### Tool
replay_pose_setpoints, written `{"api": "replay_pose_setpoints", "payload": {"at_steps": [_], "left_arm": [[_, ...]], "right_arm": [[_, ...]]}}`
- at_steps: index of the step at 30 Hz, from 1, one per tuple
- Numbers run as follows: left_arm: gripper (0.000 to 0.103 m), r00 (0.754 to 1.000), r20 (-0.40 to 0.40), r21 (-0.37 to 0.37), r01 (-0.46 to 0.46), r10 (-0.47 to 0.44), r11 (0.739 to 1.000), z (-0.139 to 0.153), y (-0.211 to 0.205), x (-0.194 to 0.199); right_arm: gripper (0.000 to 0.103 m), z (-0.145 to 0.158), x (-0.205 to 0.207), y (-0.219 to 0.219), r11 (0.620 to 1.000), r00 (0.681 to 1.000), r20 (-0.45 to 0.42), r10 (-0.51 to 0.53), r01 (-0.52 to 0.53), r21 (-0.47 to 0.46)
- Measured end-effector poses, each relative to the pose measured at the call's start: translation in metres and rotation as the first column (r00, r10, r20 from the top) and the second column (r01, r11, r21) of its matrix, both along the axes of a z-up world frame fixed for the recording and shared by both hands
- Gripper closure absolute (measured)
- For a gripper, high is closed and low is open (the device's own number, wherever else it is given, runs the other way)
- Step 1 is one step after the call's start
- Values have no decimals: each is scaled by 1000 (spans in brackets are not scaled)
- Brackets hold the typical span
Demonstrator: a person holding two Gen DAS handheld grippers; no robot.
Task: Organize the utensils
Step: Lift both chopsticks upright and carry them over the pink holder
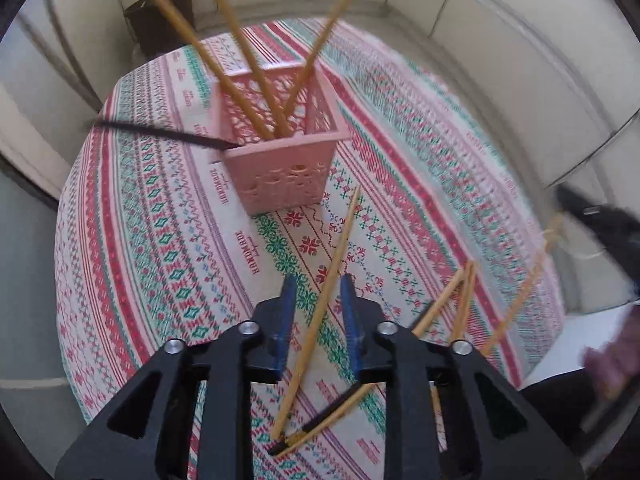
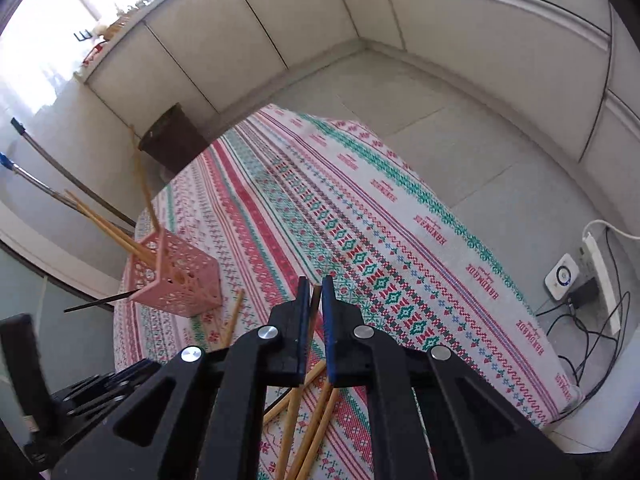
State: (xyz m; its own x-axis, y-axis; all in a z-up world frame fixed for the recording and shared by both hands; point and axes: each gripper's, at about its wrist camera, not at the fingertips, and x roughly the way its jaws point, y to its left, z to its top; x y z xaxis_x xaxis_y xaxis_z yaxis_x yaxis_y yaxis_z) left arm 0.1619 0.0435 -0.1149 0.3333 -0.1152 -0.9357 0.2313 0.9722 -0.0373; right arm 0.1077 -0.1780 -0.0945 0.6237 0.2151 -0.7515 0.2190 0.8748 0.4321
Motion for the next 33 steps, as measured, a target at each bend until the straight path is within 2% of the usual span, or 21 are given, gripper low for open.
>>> {"api": "replay_pose_setpoints", "payload": {"at_steps": [5, 8, 11, 13, 14, 15, 17, 19, 21, 24, 28, 32, 33], "left_arm": [[70, 999, -40, 83, 17, -14, 996, -24, -34, 21], [69, 997, -79, 106, 7, 2, 994, -42, -45, 35], [69, 995, -95, 167, 12, 4, 986, -61, -52, 46], [69, 996, -86, 147, 5, 7, 989, -66, -52, 49], [72, 995, -96, 136, 5, 8, 991, -67, -52, 51], [81, 994, -111, 111, 10, 3, 994, -68, -51, 52], [90, 994, -110, 85, 24, -14, 996, -69, -50, 51], [93, 998, -65, 95, 26, -20, 995, -69, -53, 46], [95, 999, 14, 103, 34, -36, 994, -65, -54, 34], [95, 991, 132, 42, 30, -36, 999, -38, -52, 12], [96, 956, 292, -41, 31, -17, 999, 18, -29, -29], [97, 919, 394, -75, 7, 23, 997, 59, -2, -75], [98, 912, 409, -85, 1, 34, 996, 67, 3, -76]], "right_arm": [[97, 22, -8, -5, 998, 997, 51, 58, -57, -23], [97, 25, -12, -11, 997, 995, 70, 71, -70, -23], [96, 22, -10, -14, 996, 994, 70, 87, -85, -27], [96, 23, -11, -17, 995, 993, 71, 95, -94, -21], [96, 23, -10, -19, 995, 993, 73, 97, -96, -15], [96, 23, -10, -20, 995, 992, 75, 97, -97, -9], [96, 26, -10, -22, 995, 992, 87, 96, -96, -5], [96, 30, -12, -22, 995, 990, 101, 97, -96, -15], [97, 32, -15, -24, 995, 990, 107, 96, -96, 0], [97, 42, -21, -25, 995, 986, 135, 99, -101, 7], [97, 63, -34, -23, 993, 974, 196, 115, -120, 14], [97, 84, -48, -21, 991, 962, 244, 125, -135, 23], [97, 89, -51, -21, 991, 958, 256, 126, -135, 20]]}}
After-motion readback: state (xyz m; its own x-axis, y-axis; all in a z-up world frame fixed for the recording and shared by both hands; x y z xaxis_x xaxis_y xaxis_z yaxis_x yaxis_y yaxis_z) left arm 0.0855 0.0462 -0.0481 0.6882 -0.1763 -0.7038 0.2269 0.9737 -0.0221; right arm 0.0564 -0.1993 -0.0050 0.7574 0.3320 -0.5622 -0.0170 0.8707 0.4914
